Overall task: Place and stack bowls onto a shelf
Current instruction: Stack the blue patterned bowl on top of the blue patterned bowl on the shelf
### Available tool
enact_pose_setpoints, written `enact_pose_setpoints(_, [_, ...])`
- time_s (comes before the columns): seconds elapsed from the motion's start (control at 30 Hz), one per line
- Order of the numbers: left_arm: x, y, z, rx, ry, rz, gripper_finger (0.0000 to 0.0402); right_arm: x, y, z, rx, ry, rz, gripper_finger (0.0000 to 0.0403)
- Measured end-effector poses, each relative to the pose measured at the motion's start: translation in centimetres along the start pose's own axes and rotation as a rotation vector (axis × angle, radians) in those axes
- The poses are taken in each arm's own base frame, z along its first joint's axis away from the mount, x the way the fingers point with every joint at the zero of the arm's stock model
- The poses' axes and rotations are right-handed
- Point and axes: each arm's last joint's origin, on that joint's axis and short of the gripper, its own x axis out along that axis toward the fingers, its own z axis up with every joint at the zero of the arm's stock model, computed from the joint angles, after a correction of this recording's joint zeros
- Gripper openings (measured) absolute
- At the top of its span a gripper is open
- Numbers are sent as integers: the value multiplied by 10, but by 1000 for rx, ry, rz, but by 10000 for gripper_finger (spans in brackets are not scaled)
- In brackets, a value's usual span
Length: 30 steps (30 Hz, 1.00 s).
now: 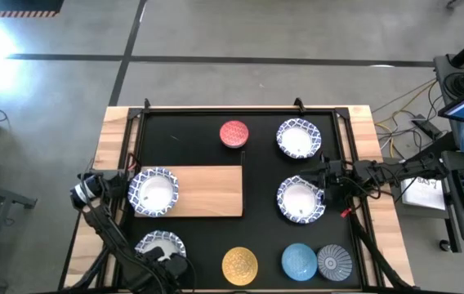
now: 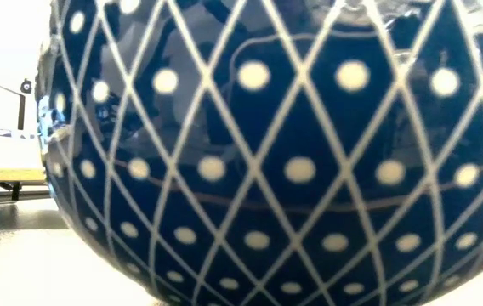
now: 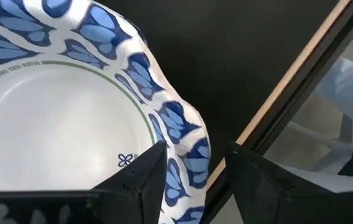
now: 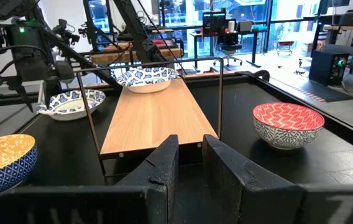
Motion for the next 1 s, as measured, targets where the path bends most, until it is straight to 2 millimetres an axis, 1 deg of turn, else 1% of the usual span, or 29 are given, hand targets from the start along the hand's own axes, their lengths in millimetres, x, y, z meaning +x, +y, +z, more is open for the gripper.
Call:
enact_pose_setpoints(0.23, [3, 8, 2, -19, -55, 63, 121, 0, 0, 0, 0, 0, 0, 63])
enact_pose_setpoints(0.5, [3, 8, 4, -21, -84, 65, 85, 0, 0, 0, 1, 0, 0, 63])
enact_pose_setpoints(0.67, [4, 8, 4, -29, -86, 71, 71, 0, 0, 0, 1, 0, 0, 63])
enact_pose_setpoints(0.73, [4, 8, 4, -29, -86, 71, 56, 0, 0, 0, 0, 0, 0, 63])
enact_pose_setpoints(0.83, [4, 9, 5, -25, -85, 73, 18, 0, 0, 0, 1, 0, 0, 63])
enact_pose_setpoints(0.87, [3, 8, 5, -22, -85, 72, 10, 0, 0, 0, 1, 0, 0, 63])
enact_pose_setpoints(1.0, [-4, 2, 6, -3, -85, 42, 7, 0, 0, 0, 0, 0, 0, 63])
